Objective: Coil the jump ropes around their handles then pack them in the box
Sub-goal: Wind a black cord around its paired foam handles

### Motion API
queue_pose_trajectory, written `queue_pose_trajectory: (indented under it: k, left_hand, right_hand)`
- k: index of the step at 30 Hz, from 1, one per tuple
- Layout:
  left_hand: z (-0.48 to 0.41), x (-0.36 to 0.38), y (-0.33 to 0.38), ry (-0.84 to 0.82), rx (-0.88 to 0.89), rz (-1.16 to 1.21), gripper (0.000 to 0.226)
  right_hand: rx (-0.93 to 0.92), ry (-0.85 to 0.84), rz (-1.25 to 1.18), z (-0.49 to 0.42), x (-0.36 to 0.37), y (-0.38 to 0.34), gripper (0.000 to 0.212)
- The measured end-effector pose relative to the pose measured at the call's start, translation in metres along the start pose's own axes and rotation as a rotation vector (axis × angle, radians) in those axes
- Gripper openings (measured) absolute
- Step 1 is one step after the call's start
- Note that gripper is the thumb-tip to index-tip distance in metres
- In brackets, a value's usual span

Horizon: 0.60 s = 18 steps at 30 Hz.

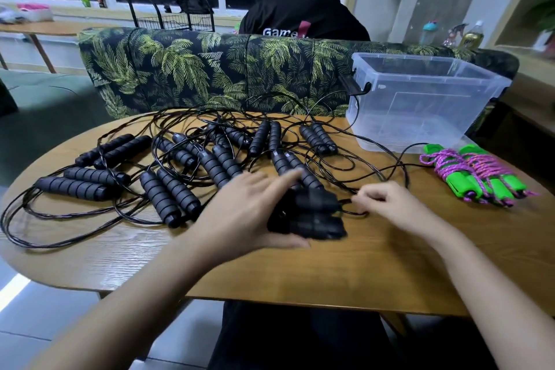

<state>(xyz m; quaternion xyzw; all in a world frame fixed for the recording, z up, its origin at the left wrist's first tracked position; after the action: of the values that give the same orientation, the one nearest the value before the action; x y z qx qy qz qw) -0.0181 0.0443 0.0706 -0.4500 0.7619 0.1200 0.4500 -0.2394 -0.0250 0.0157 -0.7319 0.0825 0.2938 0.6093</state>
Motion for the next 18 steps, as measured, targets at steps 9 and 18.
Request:
queue_pose_trajectory:
  k: [9,18]
  left_hand:
    - [-0.002,0.025,0.024,-0.181,-0.145,-0.274,0.133]
    - [-0.004,0.038,-0.012,-0.231,-0.34,-0.322,0.105]
  right_hand:
    - [-0.189,0.207,-0.043,-0.023,0.022,-0.09,0.026]
    - [-0.372,0.234,0.16,0.04,0.058,-0.088,0.04]
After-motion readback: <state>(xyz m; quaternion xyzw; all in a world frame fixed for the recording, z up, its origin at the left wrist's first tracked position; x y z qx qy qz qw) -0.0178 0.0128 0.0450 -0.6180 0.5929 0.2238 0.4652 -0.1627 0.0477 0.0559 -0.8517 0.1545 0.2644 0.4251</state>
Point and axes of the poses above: each hand's wrist, its own z-axis away from the middle knuckle, its own x-axis out of the palm, y = z × x, the point moved 7 cm from there along -z, towards the middle knuckle, and after that the axes turned 14 degrees about -z, right-handed, at the moved point
